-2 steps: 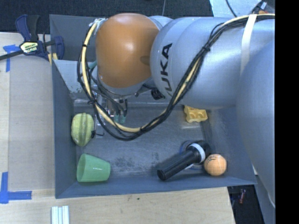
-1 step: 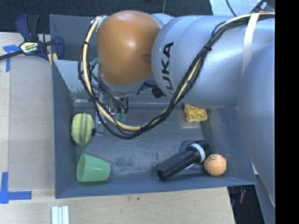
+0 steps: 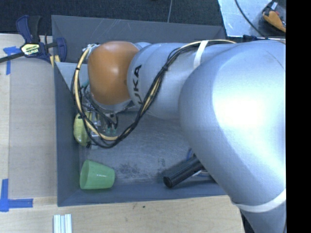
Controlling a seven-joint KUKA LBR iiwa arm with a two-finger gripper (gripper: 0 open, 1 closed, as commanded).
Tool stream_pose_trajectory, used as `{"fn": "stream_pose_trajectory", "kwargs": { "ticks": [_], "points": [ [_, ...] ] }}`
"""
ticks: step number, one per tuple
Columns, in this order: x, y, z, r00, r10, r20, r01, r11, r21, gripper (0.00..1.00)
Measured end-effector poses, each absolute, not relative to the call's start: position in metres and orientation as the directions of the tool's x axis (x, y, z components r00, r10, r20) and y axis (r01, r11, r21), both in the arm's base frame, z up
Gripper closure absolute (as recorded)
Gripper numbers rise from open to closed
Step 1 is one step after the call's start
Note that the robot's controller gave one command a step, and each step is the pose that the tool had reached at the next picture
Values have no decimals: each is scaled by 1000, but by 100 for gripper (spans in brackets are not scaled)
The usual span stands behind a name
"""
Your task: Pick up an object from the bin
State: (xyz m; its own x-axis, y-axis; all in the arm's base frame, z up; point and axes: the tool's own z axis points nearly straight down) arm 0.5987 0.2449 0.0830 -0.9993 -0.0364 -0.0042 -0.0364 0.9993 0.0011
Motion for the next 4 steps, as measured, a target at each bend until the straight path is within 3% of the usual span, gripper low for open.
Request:
{"fn": "stream_pose_trajectory", "kwargs": {
  "ticks": [1, 2, 3, 4],
  "points": [
    [606, 242, 141, -957, -291, -21, -291, 957, 3, 0],
    [604, 242, 68, -999, -52, -5, -52, 999, -1, 0],
    [626, 240, 74, -771, -636, -26, -636, 771, -12, 0],
    [610, 240, 75, -998, -61, -20, -61, 998, -2, 100]
  ]
}}
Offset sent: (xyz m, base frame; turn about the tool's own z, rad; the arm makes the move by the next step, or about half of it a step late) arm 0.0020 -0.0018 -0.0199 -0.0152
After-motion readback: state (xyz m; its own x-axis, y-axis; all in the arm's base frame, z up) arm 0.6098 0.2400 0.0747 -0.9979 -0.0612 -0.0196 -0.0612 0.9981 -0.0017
